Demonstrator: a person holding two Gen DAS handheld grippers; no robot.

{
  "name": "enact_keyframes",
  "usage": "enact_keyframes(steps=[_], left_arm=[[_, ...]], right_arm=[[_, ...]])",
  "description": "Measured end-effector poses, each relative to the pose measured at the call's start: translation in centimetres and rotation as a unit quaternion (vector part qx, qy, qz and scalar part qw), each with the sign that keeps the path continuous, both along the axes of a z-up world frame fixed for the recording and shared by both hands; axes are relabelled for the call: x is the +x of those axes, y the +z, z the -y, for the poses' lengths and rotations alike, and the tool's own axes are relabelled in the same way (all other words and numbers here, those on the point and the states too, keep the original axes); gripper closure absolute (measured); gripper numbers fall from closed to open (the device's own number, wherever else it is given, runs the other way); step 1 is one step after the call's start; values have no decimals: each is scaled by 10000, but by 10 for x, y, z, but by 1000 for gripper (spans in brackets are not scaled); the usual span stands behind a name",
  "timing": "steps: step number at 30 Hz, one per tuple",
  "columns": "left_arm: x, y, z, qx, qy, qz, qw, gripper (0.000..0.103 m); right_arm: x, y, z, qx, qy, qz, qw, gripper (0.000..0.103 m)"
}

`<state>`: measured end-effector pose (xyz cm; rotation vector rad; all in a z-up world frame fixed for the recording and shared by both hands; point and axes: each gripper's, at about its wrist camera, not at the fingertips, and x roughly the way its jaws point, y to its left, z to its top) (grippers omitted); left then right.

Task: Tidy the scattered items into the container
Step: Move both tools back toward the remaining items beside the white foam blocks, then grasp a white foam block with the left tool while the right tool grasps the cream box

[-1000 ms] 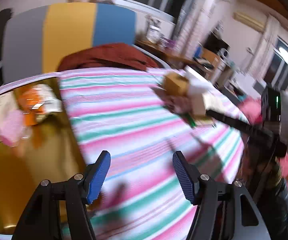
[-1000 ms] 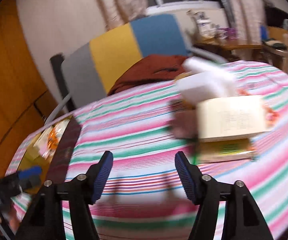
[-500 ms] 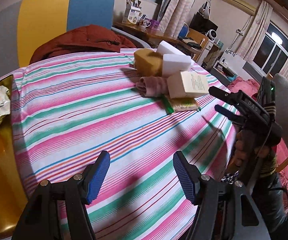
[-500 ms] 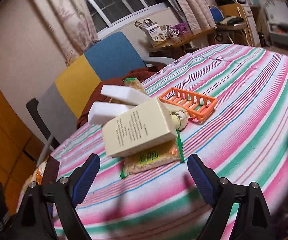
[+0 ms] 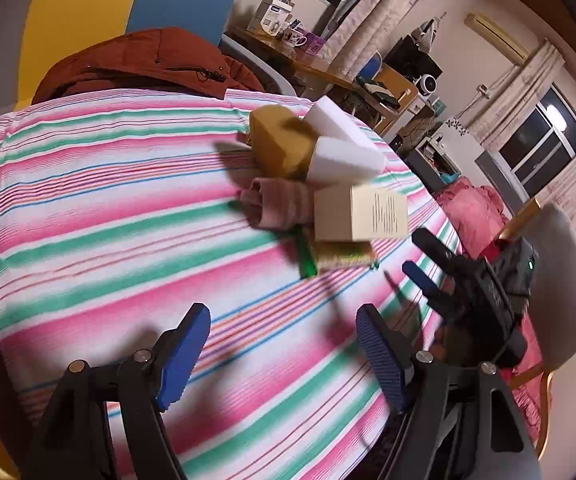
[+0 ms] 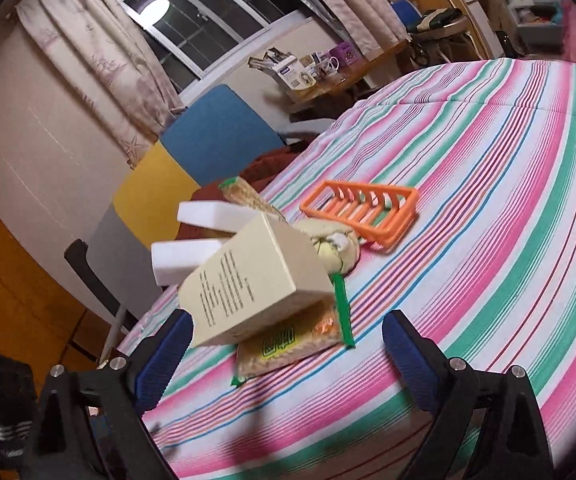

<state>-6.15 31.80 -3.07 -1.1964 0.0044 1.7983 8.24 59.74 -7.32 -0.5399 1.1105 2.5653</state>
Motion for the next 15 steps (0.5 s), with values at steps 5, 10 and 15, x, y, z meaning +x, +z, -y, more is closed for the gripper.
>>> enact_keyframes(steps=[5, 10, 15], left_arm=[[-5, 22, -29, 230, -156, -289, 9992, 18], [-7, 38, -61, 255, -307, -793, 9961, 17], [-14, 43, -89, 335, -396, -1043, 9932, 5]], right_arm=[[2, 10, -1, 69, 51, -125, 9999, 6], [6, 21, -6, 99, 74, -209, 9997, 5], [5, 23, -7, 74, 123, -265, 9995, 3]])
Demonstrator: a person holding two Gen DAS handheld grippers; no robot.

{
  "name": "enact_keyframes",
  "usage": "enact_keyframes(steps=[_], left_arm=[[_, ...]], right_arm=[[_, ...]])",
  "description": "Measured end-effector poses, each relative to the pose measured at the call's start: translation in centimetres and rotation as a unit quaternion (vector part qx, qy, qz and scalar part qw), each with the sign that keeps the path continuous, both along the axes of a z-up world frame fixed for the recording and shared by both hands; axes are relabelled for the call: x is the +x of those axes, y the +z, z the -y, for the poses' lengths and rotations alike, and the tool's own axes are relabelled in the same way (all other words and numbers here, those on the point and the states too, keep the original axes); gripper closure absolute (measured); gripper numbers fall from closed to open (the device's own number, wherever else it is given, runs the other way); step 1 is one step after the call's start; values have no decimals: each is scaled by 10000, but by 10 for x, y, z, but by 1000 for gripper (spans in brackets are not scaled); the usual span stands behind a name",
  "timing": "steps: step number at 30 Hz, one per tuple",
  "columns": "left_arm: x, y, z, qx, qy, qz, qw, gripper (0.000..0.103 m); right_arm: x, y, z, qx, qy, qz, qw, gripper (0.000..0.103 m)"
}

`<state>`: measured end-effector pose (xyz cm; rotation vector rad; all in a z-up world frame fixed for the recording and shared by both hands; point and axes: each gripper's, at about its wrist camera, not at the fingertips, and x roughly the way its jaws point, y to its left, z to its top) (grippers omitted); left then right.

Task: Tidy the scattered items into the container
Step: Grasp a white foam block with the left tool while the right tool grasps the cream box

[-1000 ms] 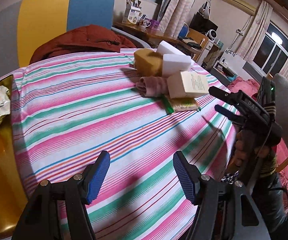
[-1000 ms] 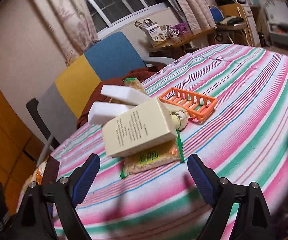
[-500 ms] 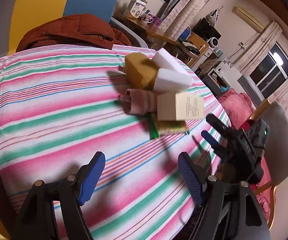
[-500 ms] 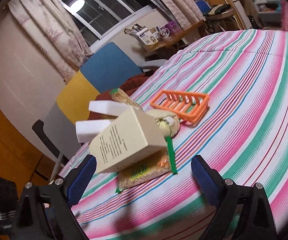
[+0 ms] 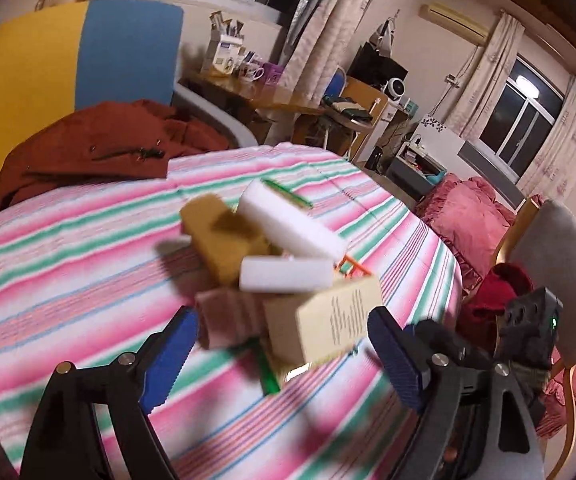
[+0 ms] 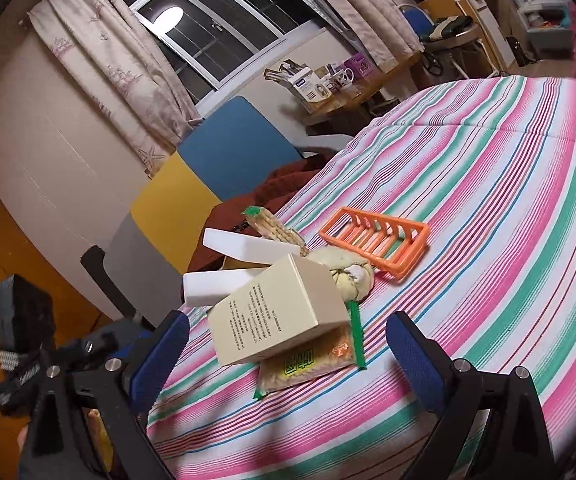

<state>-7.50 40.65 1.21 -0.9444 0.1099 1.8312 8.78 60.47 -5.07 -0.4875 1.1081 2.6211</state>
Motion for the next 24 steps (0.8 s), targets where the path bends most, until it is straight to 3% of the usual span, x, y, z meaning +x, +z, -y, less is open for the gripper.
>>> enact_keyframes(steps=[1, 4, 14, 19, 21, 24], left_arm=[[-1, 1, -3, 23, -7, -85, 10000, 0], [-4, 1, -17, -40, -99, -250, 9996, 0], [-25, -17, -47, -106, -217, 131, 9996, 1], [-32, -30, -56, -199, -274, 486, 9982, 19], [-31, -36, -57, -267, -384, 515, 9976, 35], [-30, -42, -52, -270, -416, 575, 9971, 43]], right_arm=[[-1, 0, 1, 12, 10, -6, 10000, 3], [-4, -1, 0, -13, 46, -41, 10000, 3], [-13, -3, 7, 232, 136, -70, 9996, 2], [-22, -7, 2, 194, 61, -71, 9998, 1], [-28, -10, -2, 107, 53, -79, 9999, 1], [-38, -12, -3, 140, 112, -107, 9998, 1]])
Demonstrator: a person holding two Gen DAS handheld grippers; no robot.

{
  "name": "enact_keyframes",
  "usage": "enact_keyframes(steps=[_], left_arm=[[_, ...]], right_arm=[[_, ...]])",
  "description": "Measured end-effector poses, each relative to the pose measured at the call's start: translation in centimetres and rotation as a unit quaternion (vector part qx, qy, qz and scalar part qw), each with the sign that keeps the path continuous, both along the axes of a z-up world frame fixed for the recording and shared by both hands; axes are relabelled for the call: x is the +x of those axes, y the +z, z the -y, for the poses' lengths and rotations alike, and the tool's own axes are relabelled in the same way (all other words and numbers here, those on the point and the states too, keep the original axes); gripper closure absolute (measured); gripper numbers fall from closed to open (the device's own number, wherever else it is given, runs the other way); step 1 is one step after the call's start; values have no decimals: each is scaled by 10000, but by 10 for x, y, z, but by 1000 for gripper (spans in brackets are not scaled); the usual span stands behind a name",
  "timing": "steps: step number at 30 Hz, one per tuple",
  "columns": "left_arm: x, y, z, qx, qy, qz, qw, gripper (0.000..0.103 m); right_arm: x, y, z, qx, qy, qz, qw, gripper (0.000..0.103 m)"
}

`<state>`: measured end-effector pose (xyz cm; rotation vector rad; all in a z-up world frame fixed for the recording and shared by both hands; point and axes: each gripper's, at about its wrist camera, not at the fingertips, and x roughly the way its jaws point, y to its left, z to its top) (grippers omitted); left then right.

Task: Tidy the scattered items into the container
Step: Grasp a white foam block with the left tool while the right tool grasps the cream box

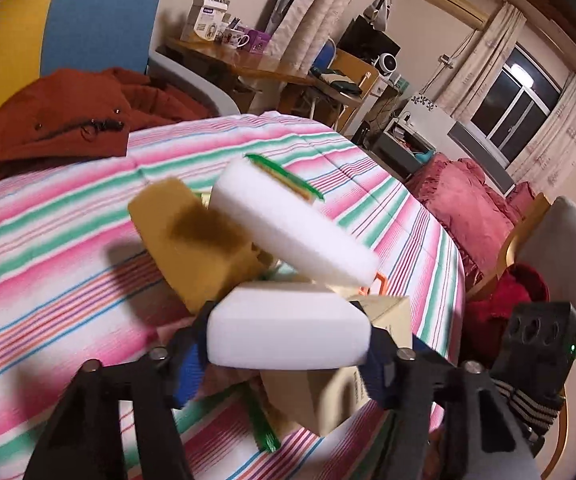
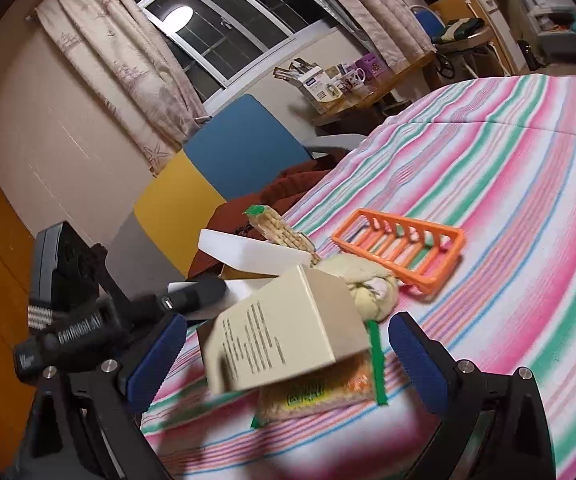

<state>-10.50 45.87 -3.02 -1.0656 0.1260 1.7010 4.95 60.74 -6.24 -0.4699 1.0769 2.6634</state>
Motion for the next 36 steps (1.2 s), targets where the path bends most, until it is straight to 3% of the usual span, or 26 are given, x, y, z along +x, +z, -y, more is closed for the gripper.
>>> enact_keyframes(steps=[3, 5, 7, 16, 25, 30, 36], left_arm=[[1, -1, 10, 98, 66, 13, 9999, 43], [3, 0, 17, 177, 90, 68, 9998, 44], [7, 0, 26, 210, 119, 62, 9997, 44], [33, 1, 83, 430, 340, -29, 9985, 44], [63, -5, 145, 407, 549, -92, 9976, 44], [80, -4, 183, 480, 699, -190, 9962, 44], [103, -10, 227, 579, 884, -251, 9941, 44]], right_arm=[[-4, 0, 5, 170, 129, -14, 9998, 5], [-5, 1, 10, 291, 246, 13, 9993, 22], [-8, -1, 15, 270, 451, 105, 9986, 27], [-9, -10, 55, 345, 1171, 401, 9917, 26], [5, -23, 98, 388, 1831, 801, 9791, 26], [17, -24, 122, 750, 2151, 1091, 9676, 25], [30, -15, 138, 1358, 2291, 1259, 9556, 15]])
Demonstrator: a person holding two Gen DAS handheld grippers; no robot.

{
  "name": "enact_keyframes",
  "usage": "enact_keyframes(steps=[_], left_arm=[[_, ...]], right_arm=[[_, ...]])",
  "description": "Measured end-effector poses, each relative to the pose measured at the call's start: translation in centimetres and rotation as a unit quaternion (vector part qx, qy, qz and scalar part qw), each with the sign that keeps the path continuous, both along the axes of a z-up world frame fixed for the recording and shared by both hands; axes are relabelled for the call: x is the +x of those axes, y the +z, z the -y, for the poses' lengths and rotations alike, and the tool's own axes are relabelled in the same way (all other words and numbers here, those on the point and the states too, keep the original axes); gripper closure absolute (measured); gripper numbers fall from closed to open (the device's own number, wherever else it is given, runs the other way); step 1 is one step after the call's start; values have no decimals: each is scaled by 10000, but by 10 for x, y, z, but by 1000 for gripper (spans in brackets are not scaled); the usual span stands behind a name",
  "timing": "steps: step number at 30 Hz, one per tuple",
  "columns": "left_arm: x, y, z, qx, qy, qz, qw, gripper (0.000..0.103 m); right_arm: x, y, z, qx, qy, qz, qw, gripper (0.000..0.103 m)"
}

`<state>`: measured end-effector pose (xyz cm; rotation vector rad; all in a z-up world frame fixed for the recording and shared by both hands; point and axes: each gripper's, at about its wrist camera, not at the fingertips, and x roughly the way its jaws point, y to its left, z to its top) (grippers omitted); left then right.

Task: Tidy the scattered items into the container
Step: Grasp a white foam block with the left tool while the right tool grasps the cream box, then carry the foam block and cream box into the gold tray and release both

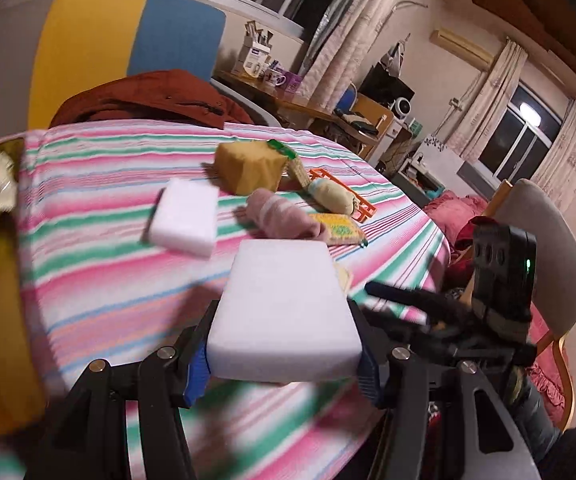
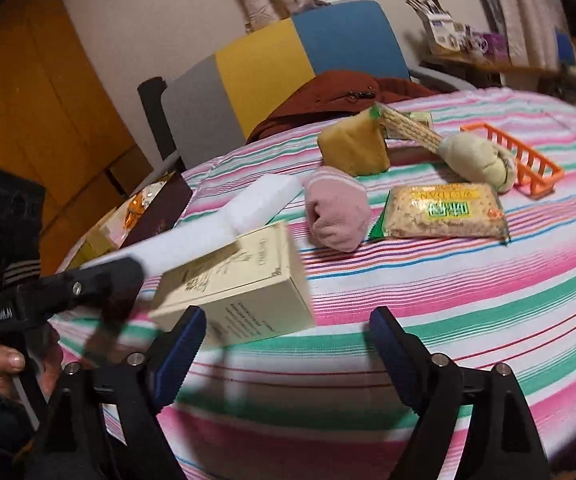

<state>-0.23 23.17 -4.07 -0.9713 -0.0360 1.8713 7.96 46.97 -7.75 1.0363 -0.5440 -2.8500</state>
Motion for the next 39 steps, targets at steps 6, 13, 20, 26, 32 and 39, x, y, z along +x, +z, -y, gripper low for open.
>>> enact_keyframes(steps=[6, 13, 20, 26, 32, 39], left_arm=[[5, -23, 33, 65, 255, 314, 9992, 44], [7, -36, 50, -122, 606, 295, 9977, 44], [14, -41, 42, -438, 562, -186, 9973, 44], [17, -44, 40, -526, 552, -382, 9964, 43], [15, -45, 41, -492, 475, -368, 9970, 41], [19, -44, 34, -652, 385, -585, 9954, 37]], right_arm=[[-7, 13, 17, 106, 298, 93, 9995, 6], [-14, 14, 44, -8, 13, 129, 9999, 6], [-26, 16, 63, 146, -404, 113, 9990, 6], [-45, 12, 75, 156, -745, 319, 9966, 1], [-52, 7, 79, 492, -680, 512, 9952, 31], [-29, -4, 55, 785, -556, 787, 9922, 47]])
